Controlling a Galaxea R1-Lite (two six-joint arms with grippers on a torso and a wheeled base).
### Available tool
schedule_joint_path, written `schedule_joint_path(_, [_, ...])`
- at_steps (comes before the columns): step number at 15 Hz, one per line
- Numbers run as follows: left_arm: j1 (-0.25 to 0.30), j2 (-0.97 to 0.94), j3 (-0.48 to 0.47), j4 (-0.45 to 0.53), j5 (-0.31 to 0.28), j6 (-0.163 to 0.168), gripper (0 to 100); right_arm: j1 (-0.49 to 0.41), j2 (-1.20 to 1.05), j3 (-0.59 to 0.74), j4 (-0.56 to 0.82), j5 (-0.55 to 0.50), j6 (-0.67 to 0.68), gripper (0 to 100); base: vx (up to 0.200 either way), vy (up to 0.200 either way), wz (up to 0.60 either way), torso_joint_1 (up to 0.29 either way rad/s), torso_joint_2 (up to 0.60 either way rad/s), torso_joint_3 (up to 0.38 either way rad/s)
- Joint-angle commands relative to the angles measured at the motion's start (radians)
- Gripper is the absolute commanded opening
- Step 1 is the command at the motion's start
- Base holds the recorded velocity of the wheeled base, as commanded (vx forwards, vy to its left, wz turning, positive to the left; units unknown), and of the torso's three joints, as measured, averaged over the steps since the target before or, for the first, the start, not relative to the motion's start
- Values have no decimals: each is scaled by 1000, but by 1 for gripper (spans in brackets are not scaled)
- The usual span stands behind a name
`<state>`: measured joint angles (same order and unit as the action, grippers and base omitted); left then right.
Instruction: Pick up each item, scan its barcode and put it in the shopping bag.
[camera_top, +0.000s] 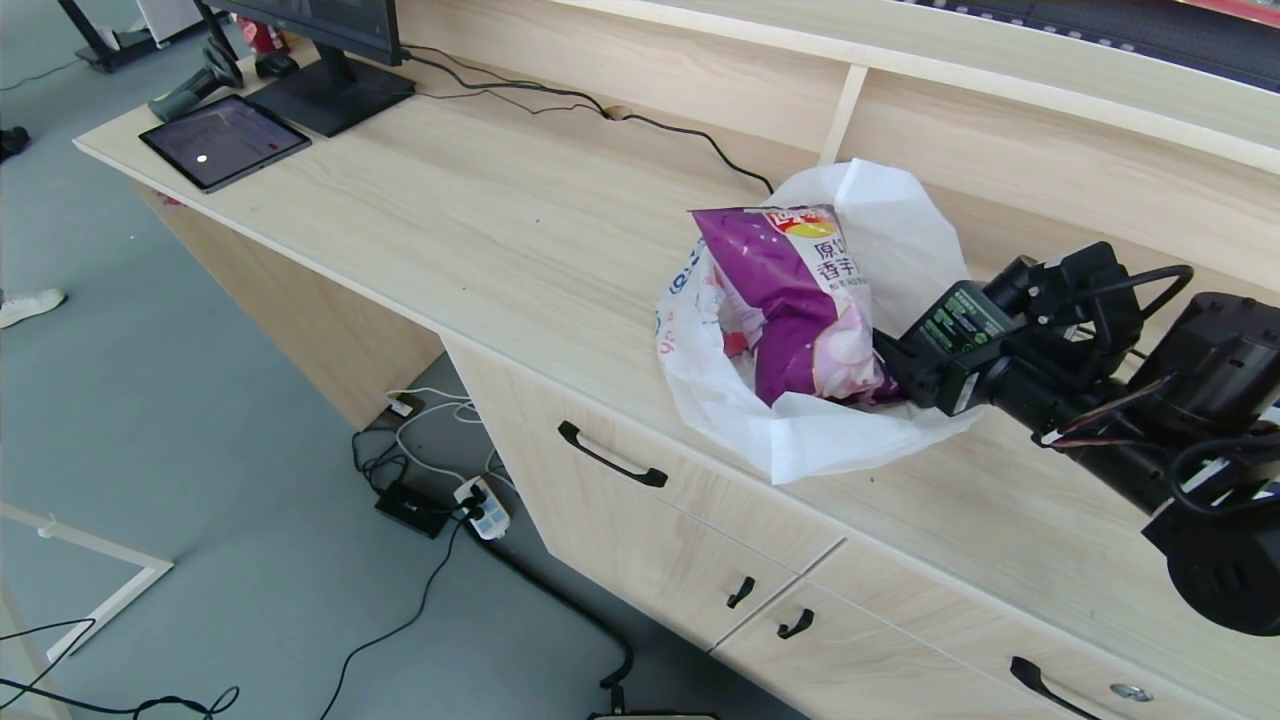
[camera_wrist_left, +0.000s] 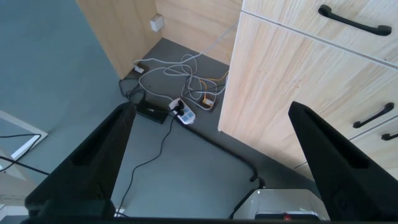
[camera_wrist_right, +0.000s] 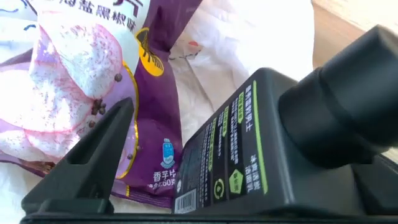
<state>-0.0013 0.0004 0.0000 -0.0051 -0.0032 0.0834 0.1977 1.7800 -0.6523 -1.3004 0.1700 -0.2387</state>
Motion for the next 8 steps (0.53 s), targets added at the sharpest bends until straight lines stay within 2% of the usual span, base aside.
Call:
schedule_joint_path(1, [0, 0, 0, 1, 0, -1, 100, 2, -27, -20, 0, 0, -1, 100, 0, 0, 0, 0, 0, 0])
schedule_joint_path(8, [0, 0, 0, 1, 0, 1, 100, 31, -100, 34, -3, -6, -5, 100, 0, 0, 0, 0, 0, 0])
